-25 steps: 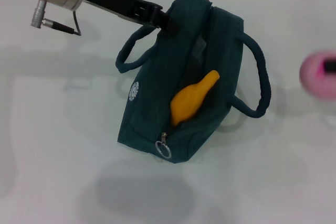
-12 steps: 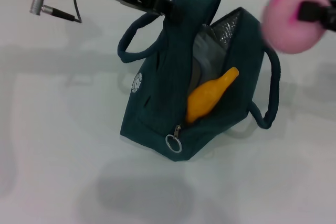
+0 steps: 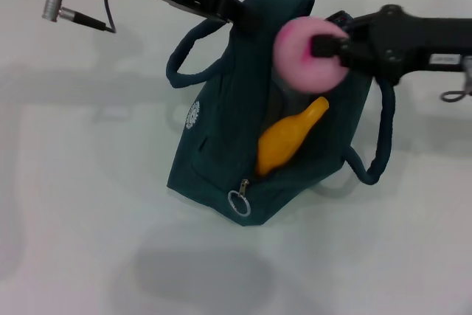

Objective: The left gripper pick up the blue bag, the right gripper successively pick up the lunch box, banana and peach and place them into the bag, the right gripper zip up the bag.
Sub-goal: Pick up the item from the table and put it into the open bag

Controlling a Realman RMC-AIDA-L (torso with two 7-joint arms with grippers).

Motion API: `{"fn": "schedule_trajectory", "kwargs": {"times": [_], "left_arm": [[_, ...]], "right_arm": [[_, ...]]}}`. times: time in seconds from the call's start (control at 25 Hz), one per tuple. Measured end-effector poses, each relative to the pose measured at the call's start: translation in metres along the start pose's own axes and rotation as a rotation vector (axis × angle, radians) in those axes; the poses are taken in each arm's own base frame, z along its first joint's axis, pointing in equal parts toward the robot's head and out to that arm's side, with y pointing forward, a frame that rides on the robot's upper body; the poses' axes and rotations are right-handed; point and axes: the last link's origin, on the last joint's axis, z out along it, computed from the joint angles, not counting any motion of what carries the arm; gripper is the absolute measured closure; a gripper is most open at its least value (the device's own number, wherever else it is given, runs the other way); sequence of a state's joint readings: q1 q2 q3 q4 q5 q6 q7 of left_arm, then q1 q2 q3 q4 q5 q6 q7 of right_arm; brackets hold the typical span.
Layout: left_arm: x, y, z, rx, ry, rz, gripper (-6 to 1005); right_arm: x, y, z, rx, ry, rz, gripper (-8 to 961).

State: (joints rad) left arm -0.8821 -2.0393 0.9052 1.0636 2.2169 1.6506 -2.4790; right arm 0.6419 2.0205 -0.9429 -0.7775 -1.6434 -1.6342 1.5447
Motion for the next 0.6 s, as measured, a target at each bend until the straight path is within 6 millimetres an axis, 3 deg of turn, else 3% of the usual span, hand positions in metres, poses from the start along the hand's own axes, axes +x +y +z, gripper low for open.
{"fn": "schedule_trajectory", "kwargs": {"times": [0.24, 0.6], "left_arm": [[-0.001, 0.000, 0.001, -0.004, -0.001, -0.003, 931], [-0.002, 0.000, 0.001, -0.003, -0.001, 0.000, 931]], "right_arm": [[0.006, -0.002, 0.024, -0.029, 0.060, -0.015, 916], [0.019, 0.001, 0.030, -0.040, 0.172, 0.092, 917]]}}
